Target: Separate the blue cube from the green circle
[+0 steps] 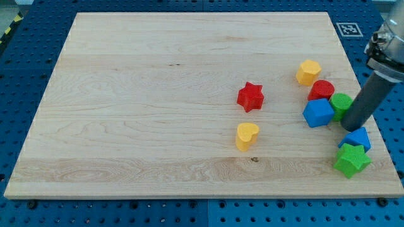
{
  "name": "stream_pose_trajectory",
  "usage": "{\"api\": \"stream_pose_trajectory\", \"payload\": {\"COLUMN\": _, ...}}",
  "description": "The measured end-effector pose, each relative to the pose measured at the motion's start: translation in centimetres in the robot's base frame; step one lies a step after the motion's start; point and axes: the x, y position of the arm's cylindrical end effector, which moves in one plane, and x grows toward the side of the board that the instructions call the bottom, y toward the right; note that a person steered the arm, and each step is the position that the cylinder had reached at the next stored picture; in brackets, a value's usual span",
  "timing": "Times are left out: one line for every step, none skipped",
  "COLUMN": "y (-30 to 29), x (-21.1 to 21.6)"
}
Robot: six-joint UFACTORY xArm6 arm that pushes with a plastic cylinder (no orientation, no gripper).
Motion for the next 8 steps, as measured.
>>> {"api": "stream_pose_trajectory", "payload": {"y": 4.0, "x": 0.0}}
{"api": "stream_pose_trajectory", "payload": {"y": 4.7, "x": -2.4}}
{"api": "stream_pose_trajectory", "payload": {"y": 2.3, "x": -5.0}}
{"api": "stream_pose_trajectory", "payload": {"y": -0.8, "x": -5.0}}
{"api": "stream_pose_trajectory", "payload": {"y": 0.1, "x": -4.9}}
{"api": "stream_pose_trajectory", "payload": {"y": 0.1, "x": -4.9}}
{"api": "stream_pose_trajectory", "payload": {"y": 0.1, "x": -4.8}}
{"api": "stream_pose_trajectory", "payload": {"y": 1.6, "x": -2.8}}
